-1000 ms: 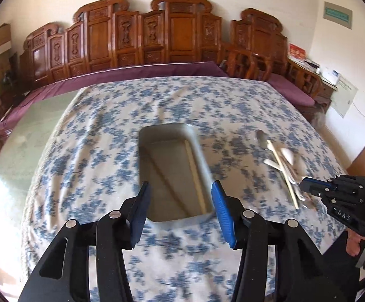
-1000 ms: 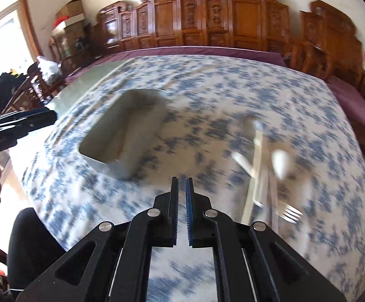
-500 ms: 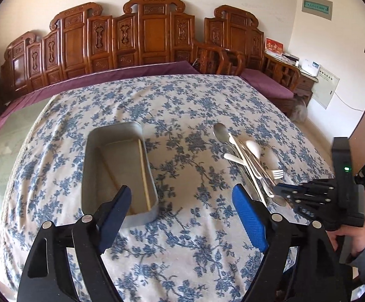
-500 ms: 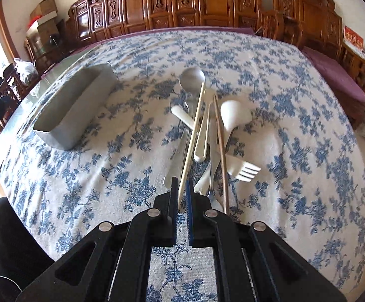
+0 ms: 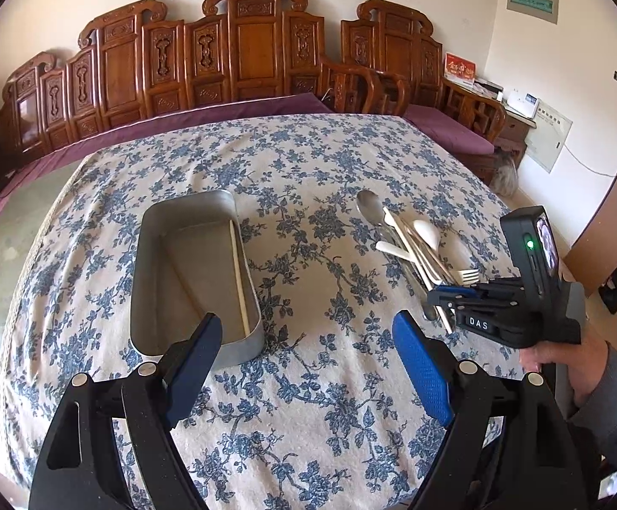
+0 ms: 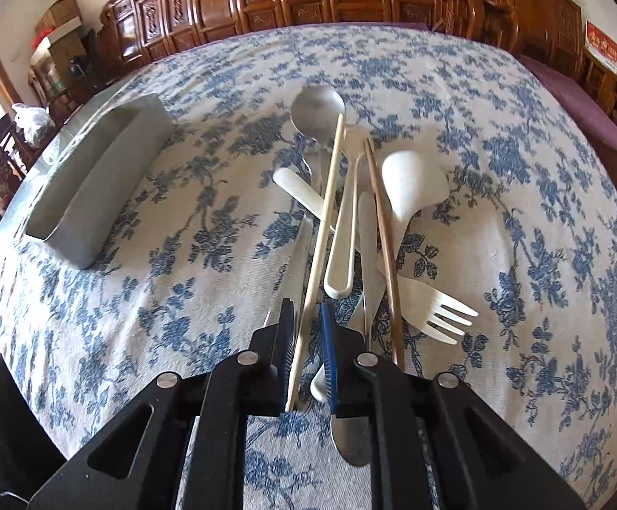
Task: Organize utensils
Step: 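Return the right tool to the pile and grasp another wooden chopstick, then grasp a white plastic spoon with the left tool while the right tool holds its chopstick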
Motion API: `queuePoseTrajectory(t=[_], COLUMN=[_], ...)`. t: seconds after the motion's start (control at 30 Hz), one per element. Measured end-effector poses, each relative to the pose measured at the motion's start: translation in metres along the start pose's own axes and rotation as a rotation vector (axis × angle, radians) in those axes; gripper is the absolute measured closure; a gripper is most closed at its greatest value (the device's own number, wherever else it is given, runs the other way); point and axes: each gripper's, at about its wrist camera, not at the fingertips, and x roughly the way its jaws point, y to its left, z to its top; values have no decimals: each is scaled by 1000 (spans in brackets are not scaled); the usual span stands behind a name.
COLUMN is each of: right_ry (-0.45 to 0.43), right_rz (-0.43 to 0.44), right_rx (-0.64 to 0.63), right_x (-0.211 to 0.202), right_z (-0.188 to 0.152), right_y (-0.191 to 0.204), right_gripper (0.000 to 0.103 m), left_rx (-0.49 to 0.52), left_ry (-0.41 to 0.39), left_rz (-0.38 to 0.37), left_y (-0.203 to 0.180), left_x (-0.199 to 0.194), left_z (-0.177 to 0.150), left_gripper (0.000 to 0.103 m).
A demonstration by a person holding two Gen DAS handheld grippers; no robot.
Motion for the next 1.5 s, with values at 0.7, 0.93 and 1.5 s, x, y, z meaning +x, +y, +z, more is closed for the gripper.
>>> queuePoseTrajectory(t=[0.7, 0.93, 1.5], right_ry=[-85, -121, -147], right_rz=[86, 41, 53], right_rx=[85, 82, 188], right_x=[-61, -89, -99], right_z=[-24, -46, -50], right_y=[-25, -52, -106], right_gripper=[97, 97, 97], left_rx=[36, 70, 105], left_ry=[32, 56, 163], left_rz=[27, 15, -83], left_y=[-22, -50, -118], left_x=[17, 47, 138], left_z=[5, 12, 38], left_gripper=[24, 24, 51])
